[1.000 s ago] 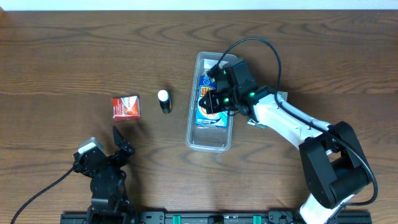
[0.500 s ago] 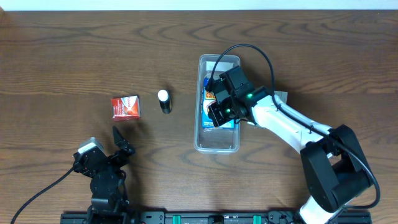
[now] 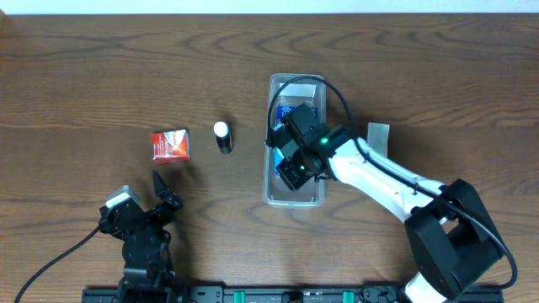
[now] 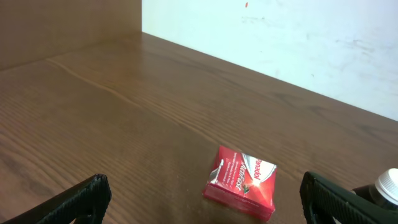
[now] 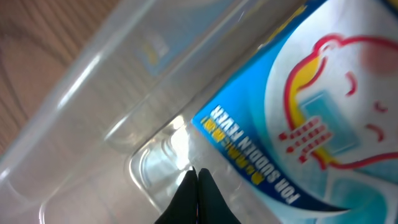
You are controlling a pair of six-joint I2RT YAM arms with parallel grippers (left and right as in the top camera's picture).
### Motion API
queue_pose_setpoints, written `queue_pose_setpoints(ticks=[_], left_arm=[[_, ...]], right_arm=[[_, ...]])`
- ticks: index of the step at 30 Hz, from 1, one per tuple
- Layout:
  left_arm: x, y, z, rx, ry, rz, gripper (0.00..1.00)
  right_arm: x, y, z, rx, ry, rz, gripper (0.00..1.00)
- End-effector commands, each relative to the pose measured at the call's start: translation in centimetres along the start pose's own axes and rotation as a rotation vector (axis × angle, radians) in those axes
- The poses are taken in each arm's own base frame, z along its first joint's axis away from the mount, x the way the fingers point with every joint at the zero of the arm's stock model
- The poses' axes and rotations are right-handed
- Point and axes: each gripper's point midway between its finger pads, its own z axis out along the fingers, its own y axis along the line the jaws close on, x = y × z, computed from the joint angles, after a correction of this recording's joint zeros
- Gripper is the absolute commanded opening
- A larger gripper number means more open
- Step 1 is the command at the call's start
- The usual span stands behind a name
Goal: Pack container
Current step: 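Lower the blue box flat into the container and release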
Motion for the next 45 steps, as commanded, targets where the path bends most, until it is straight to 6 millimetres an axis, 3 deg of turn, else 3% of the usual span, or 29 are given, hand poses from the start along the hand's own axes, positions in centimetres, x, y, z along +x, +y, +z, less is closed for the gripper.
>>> queue_pose_setpoints(ticks=[1, 10, 18, 31, 39, 45], left_arm=[[1.0, 0.5, 0.2, -0.023, 0.016, 0.017, 0.98], [1.0, 0.5, 0.2, -0.023, 0.016, 0.017, 0.98], [1.0, 0.5, 0.2, -0.023, 0.016, 0.017, 0.98], [1.0, 0.5, 0.2, -0.023, 0.016, 0.017, 0.98], [1.0, 0.5, 0.2, -0.023, 0.016, 0.017, 0.98], [1.0, 0.5, 0.2, -0.023, 0.016, 0.017, 0.98]], right_arm=[[-0.8, 0.4, -1.0, 0.018, -0.023, -0.084, 0.01], [-1.1, -1.3, -1.0, 0.118, -0.030, -0.115, 0.01], [-0.7, -0.7, -0.4, 0.109, -0.004, -0.176, 0.01], [0.6, -1.2, 2.6, 0.095, 0.070, -0.178, 0.01], [-1.7, -4.9, 2.0, 0.317, -0.005, -0.190, 0.01], [-3.8, -5.9, 1.4, 0.392, -0.085, -0.194, 0.01]])
